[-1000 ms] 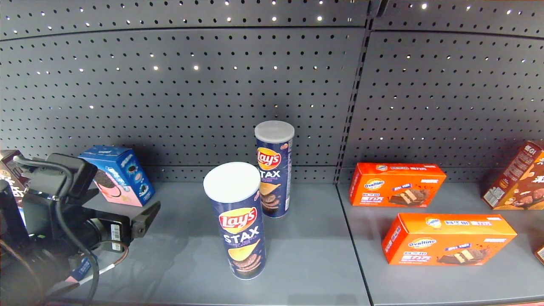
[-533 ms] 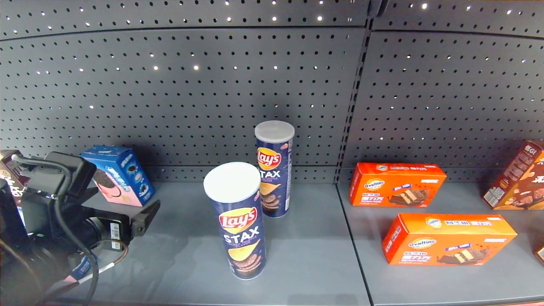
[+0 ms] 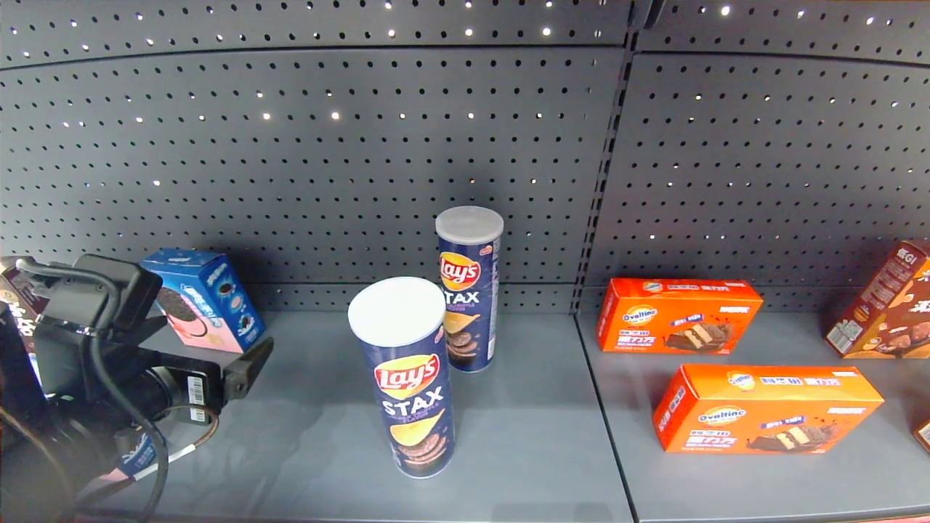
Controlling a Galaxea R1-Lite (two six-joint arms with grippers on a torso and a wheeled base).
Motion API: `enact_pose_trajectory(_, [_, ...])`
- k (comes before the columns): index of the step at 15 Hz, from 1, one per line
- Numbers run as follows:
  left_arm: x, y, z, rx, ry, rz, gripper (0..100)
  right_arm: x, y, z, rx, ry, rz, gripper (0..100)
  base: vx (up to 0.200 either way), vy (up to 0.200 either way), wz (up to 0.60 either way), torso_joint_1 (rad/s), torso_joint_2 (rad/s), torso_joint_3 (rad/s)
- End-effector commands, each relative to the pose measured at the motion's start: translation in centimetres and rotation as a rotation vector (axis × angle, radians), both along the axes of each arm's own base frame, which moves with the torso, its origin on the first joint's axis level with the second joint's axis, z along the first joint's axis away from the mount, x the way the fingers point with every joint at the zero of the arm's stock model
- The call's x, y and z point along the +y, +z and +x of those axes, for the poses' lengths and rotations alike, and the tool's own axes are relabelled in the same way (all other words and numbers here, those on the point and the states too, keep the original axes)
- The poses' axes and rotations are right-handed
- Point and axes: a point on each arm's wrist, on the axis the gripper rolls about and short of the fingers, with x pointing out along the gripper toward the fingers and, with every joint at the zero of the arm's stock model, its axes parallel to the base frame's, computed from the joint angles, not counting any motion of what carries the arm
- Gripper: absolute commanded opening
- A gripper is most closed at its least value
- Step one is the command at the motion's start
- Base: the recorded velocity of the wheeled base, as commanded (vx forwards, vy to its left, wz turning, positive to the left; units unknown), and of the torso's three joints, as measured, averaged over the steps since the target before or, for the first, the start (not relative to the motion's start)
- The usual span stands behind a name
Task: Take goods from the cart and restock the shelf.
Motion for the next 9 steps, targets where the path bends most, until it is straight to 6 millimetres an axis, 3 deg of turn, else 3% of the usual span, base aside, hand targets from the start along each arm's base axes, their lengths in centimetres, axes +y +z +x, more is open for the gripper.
enact_pose_trajectory(1, [-0.03, 0.05, 0.1, -0.001, 0.0, 0.001, 100, 0.0, -0.03, -0.09, -0.01, 0.0, 0.0, 100, 0.0, 0.0, 0.0, 0.0, 0.0, 0.0])
enact_pose_trajectory(7, [-0.06, 0.24, 0.13, -0.008, -0.001, -0.001, 100, -0.03, -0.06, -0.08, -0.009, -0.015, -0.042, 100, 0.0, 0.0, 0.0, 0.0, 0.0, 0.0])
enact_pose_trajectory(9, [-0.13, -0.14, -0.05, 0.006, -0.007, 0.004, 100, -0.13, -0.82, -0.12, 0.079, -0.063, -0.088, 100, 0.0, 0.0, 0.0, 0.0, 0.0, 0.0])
